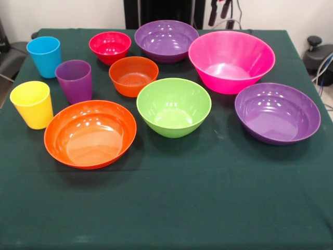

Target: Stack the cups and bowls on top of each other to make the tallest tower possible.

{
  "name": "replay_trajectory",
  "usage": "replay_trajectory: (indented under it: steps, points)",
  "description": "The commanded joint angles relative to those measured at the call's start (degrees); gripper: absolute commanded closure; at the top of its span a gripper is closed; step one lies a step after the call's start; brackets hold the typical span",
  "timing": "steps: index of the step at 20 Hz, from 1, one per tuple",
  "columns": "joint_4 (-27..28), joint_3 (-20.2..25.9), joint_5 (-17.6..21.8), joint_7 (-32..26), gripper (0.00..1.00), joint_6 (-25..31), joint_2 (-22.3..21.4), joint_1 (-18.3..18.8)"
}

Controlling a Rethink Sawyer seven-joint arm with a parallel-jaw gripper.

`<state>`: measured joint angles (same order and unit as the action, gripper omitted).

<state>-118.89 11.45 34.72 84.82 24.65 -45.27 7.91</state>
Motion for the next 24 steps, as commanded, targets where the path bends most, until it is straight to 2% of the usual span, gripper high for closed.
replay_trajectory:
  steps: [1, 8, 19, 24]
  points:
    - [5.6, 0.2, 1.3, 5.7, 0.00, -3.2, 9.0, 2.5]
    - [8.8, 0.7, 0.7, 4.5, 0.00, -1.0, 11.3, 3.6]
    - [9.1, 1.5, -0.4, 3.1, 0.00, 1.2, 10.8, 5.6]
    - [7.5, 1.9, -2.0, 2.5, 0.00, 4.6, 7.4, 5.7]
